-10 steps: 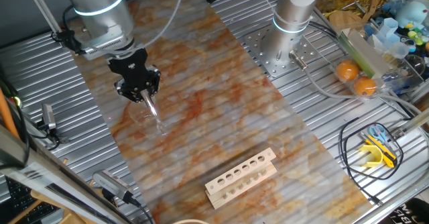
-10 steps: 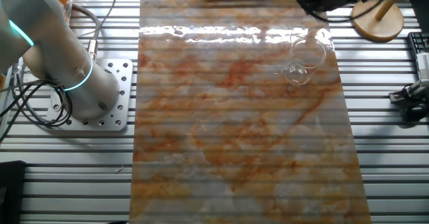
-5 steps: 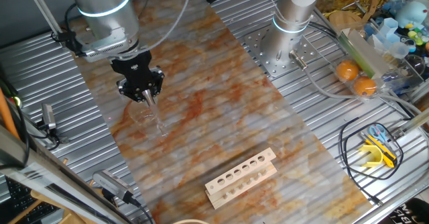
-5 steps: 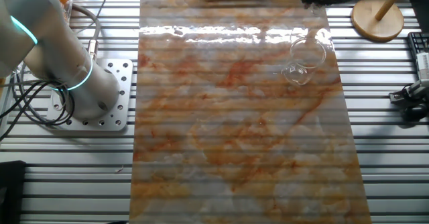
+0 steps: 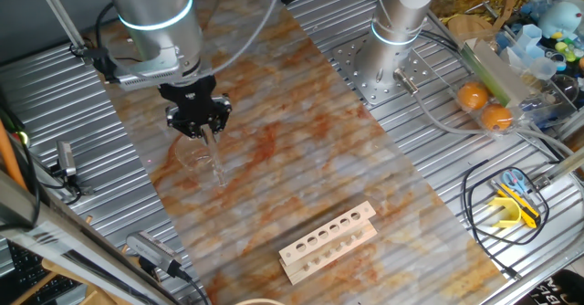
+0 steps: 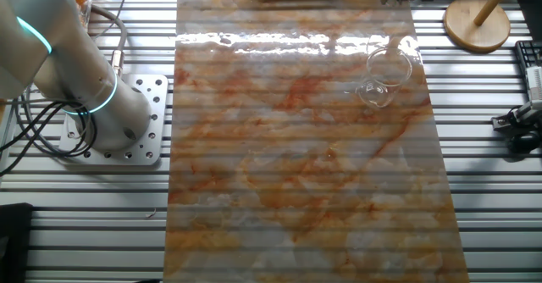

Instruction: Pour out the test tube

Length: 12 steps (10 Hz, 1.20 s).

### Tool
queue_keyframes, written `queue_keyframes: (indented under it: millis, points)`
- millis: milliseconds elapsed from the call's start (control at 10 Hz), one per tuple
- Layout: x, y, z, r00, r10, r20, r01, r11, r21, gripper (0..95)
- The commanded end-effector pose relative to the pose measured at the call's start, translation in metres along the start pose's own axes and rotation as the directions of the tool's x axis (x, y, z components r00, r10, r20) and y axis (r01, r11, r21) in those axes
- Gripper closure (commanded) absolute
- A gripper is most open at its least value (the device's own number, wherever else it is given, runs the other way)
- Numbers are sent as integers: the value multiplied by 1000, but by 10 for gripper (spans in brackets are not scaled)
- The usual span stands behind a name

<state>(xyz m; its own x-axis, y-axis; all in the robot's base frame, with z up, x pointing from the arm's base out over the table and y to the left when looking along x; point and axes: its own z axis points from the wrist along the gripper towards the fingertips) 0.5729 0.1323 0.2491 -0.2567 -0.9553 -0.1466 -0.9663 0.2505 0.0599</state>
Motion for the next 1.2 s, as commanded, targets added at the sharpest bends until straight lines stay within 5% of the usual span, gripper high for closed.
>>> queue_keyframes:
  millis: [100, 700, 1200]
  points:
    - [-2, 2, -1, 994, 110, -10, -110, 994, 8, 950]
    - [-3, 3, -1, 950, 309, -42, -308, 951, 30, 950]
    - [-27, 14, -2, 942, 327, -78, -323, 945, 54, 950]
